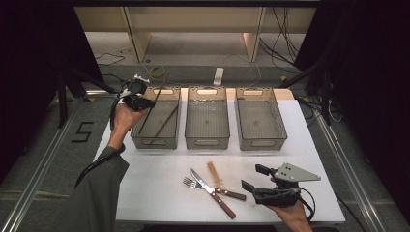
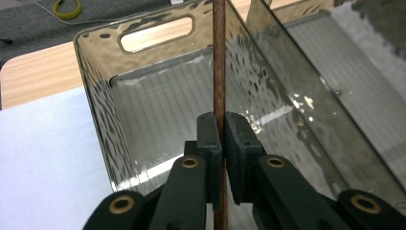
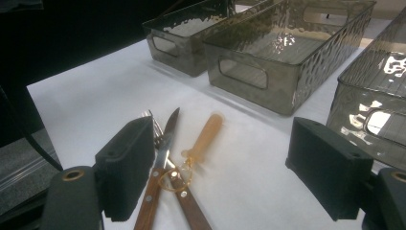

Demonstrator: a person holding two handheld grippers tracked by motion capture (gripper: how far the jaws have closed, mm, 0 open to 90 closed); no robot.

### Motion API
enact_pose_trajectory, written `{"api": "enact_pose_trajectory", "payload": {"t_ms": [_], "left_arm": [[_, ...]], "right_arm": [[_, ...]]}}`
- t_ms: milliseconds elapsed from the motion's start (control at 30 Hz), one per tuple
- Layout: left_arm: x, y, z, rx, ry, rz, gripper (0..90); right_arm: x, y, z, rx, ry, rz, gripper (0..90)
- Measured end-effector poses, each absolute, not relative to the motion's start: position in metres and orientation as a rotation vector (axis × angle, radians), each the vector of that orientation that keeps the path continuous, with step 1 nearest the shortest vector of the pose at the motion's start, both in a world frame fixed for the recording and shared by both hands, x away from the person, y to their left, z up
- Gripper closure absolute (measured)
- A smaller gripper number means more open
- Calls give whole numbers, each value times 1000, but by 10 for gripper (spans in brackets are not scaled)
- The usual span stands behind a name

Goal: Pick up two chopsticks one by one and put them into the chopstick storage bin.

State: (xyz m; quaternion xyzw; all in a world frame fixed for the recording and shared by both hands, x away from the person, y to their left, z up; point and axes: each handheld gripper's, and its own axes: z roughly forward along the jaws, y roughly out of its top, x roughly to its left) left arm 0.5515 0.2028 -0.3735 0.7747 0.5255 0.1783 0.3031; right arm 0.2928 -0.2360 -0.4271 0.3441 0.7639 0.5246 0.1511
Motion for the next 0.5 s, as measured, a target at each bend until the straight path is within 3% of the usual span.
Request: {"api": "enact_pose_trajectory", "payload": {"t_ms": [500], "left_arm": [[552,201,-389,2082,1414,437,842]], "right_arm": [[293,-236,-427,988,2195,1509,250]]}}
